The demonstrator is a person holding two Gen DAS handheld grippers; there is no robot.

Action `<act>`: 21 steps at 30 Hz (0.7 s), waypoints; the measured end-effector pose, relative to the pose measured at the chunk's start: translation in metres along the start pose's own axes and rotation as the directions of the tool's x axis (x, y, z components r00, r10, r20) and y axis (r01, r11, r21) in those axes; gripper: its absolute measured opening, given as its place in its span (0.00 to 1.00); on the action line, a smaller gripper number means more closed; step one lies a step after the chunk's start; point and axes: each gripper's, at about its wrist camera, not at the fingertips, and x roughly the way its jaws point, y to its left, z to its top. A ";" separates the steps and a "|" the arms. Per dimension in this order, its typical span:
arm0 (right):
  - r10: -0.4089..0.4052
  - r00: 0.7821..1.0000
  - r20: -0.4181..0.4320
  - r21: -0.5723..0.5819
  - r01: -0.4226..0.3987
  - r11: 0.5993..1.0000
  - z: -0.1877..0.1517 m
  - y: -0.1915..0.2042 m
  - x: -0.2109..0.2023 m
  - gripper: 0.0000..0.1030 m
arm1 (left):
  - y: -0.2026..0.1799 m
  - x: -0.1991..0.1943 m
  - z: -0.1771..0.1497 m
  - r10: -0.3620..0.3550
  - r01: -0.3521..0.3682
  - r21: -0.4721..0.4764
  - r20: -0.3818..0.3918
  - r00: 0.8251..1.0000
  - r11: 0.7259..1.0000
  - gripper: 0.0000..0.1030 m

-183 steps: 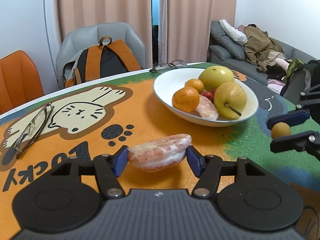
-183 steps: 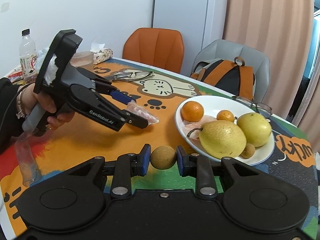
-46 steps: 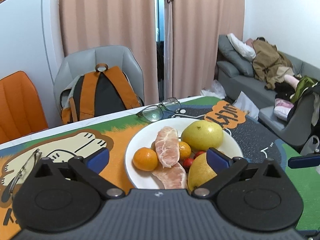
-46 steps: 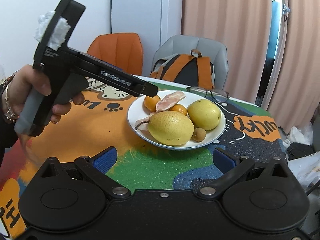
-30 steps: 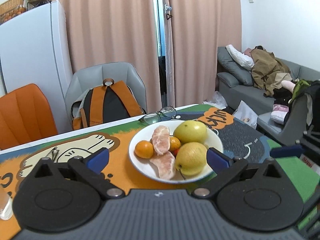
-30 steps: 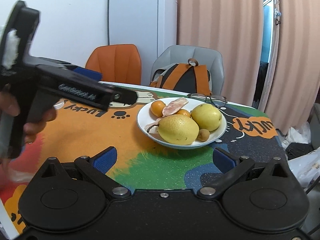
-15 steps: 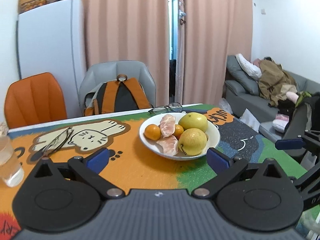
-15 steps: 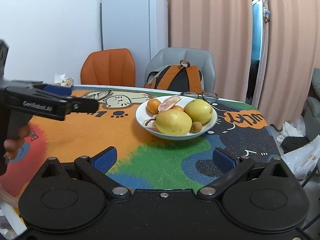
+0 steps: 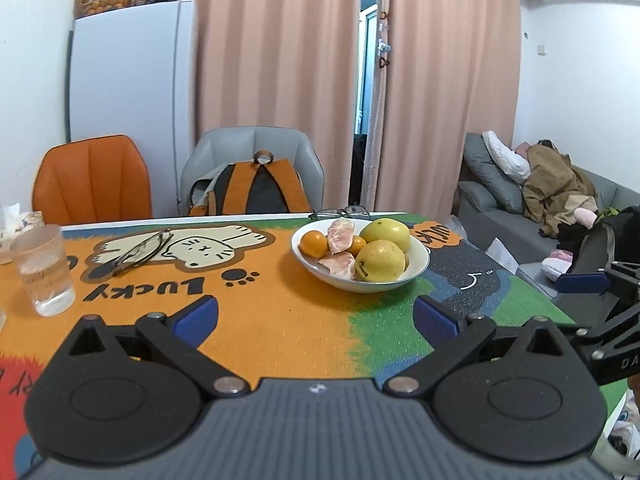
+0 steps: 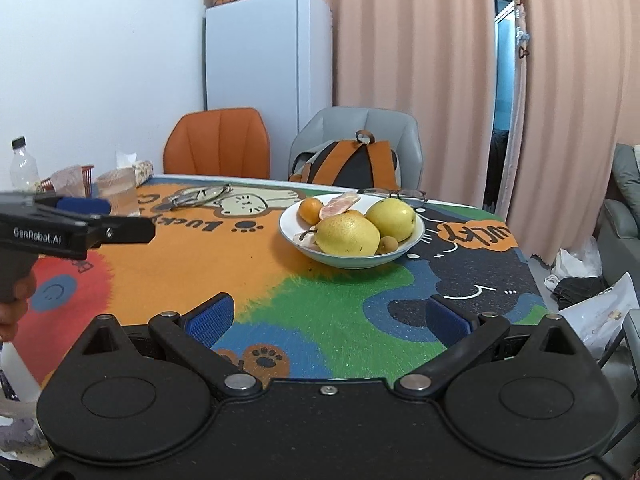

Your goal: Organize fruits

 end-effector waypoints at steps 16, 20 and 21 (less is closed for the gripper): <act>-0.028 0.999 0.015 0.043 0.027 0.999 -0.013 -0.008 -0.023 1.00 | 0.003 -0.040 -0.022 0.023 -0.022 -0.055 0.019 1.000 0.998 1.00; -0.056 0.998 0.027 0.027 0.056 0.998 -0.015 -0.007 -0.025 1.00 | -0.005 -0.041 -0.027 0.005 -0.005 -0.025 0.013 1.000 1.000 1.00; -0.058 0.998 0.027 0.028 0.057 0.998 -0.016 -0.007 -0.026 1.00 | -0.006 -0.041 -0.027 0.005 -0.004 -0.022 0.011 1.000 1.000 1.00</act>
